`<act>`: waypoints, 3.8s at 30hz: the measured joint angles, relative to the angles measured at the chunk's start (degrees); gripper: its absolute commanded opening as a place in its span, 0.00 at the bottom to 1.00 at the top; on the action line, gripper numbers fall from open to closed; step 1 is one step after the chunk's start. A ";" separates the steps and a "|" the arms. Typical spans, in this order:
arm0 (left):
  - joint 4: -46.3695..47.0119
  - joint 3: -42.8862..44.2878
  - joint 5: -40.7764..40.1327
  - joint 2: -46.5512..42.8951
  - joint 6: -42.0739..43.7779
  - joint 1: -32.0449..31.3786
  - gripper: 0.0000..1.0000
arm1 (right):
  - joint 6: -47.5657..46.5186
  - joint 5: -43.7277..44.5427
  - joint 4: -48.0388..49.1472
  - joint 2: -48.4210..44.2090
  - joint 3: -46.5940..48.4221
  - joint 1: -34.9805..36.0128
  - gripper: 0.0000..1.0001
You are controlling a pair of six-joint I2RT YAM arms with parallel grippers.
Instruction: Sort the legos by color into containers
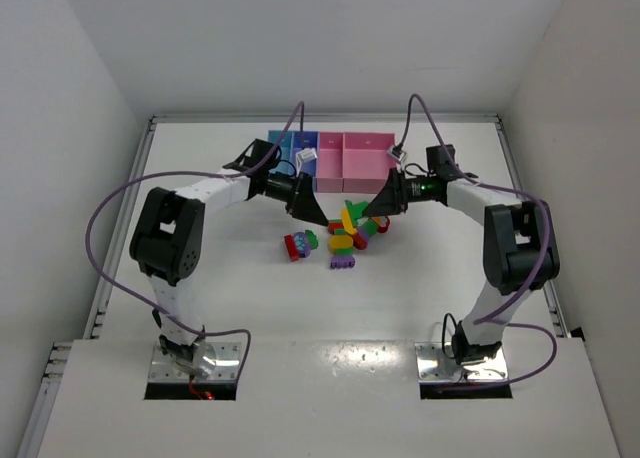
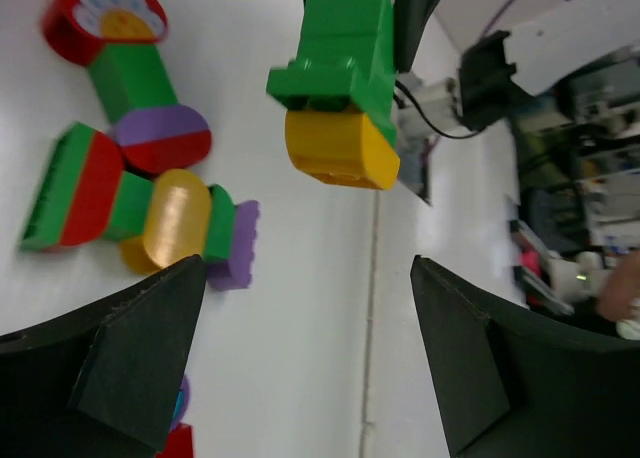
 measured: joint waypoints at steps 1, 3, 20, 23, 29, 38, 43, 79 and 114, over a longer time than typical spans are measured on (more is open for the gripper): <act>-0.50 0.00 1.88 1.27 -0.17 0.00 0.89 | 0.96 -0.35 0.90 0.00 0.35 0.22 0.00; -1.55 0.00 4.37 2.73 -0.79 0.00 0.88 | 2.97 -1.09 3.08 0.00 1.01 0.76 0.00; -1.92 4.48 8.50 3.04 -1.29 -0.26 0.76 | 10.45 -3.13 10.86 0.11 2.80 5.81 0.00; -2.12 4.52 8.70 3.04 -1.31 -0.31 0.67 | 11.19 -3.06 11.89 0.24 3.02 6.14 0.00; -2.34 5.09 9.75 3.04 -1.29 -0.68 0.44 | 11.67 -2.16 13.31 1.25 4.02 6.10 0.00; -2.56 5.18 9.20 3.04 -1.31 -0.59 0.23 | 12.15 -3.50 14.32 3.21 5.70 6.10 0.00; -2.51 4.68 8.57 2.91 -1.11 -0.48 0.07 | 12.66 -4.09 14.71 3.89 6.38 5.46 0.00; 1.99 -12.55 -41.03 -26.60 1.11 2.89 0.04 | -13.70 55.71 -5.90 18.29 36.68 5.73 0.39; 2.89 -4.13 -5.27 -15.78 -1.79 2.60 0.04 | 1.22 -5.46 7.85 6.23 22.69 11.02 0.54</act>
